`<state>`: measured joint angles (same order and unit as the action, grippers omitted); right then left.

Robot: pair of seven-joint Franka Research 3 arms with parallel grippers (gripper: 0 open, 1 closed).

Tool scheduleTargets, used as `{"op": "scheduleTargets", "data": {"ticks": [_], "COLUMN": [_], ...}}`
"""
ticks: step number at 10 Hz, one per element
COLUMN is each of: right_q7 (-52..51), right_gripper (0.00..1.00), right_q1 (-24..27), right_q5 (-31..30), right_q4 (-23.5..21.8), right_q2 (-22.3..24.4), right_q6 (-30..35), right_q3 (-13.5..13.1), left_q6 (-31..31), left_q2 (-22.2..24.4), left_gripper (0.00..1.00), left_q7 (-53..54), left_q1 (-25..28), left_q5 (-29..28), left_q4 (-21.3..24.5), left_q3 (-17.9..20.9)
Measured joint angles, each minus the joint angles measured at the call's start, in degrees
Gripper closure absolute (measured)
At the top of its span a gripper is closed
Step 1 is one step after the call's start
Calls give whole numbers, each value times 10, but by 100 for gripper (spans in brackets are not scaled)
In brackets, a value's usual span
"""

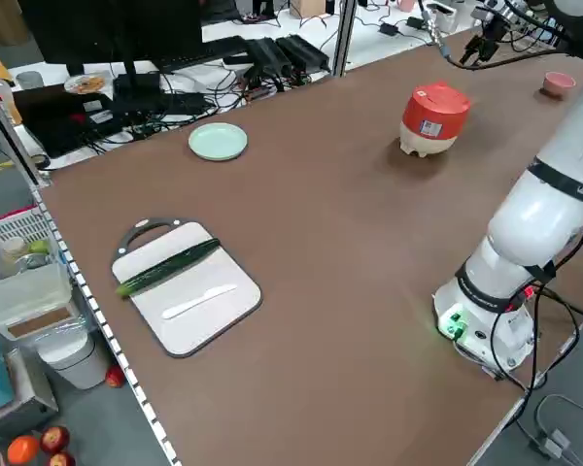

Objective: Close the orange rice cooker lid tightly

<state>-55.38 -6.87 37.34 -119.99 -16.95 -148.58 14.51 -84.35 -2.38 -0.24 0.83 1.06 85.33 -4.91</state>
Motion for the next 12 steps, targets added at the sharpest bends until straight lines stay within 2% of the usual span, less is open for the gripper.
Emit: {"op": "scheduleTargets", "data": {"ticks": [1, 3, 5, 6, 7, 8, 10, 12], "right_q7": [77, 281, 486, 543, 563, 568, 571, 573], "right_gripper": [0, 0, 0, 0, 0, 0, 0, 0], "right_q1": [3, 20, 44, 55, 62, 70, 81, 95], "right_q5": [-34, -143, -243, -271, -277, -279, -296, -307], "right_q4": [1, 8, 43, 76, 111, 132, 147, 193], "right_q2": [3, 9, 15, 18, 20, 21, 23, 27], "right_q6": [-1, 3, 73, 135, 184, 207, 224, 312], "right_q3": [-1, -2, -2, -2, -2, -3, -4, -9], "left_q6": [0, 0, 0, 0, 0, 0, 0, 0], "left_q2": [0, 0, 0, 0, 0, 0, 0, -1], "left_gripper": [0, 0, 0, 0, 0, 0, 0, 0], "left_q7": [0, 0, 0, 0, 0, 0, 0, 0], "left_q1": [0, -1, -1, -1, -1, -1, -1, -1], "left_q5": [0, 0, 0, 0, 0, 0, 0, 0], "left_q4": [0, 0, 0, 0, 0, 0, 0, 0], "left_q3": [0, 0, 0, 0, 0, 0, 0, 0]}}
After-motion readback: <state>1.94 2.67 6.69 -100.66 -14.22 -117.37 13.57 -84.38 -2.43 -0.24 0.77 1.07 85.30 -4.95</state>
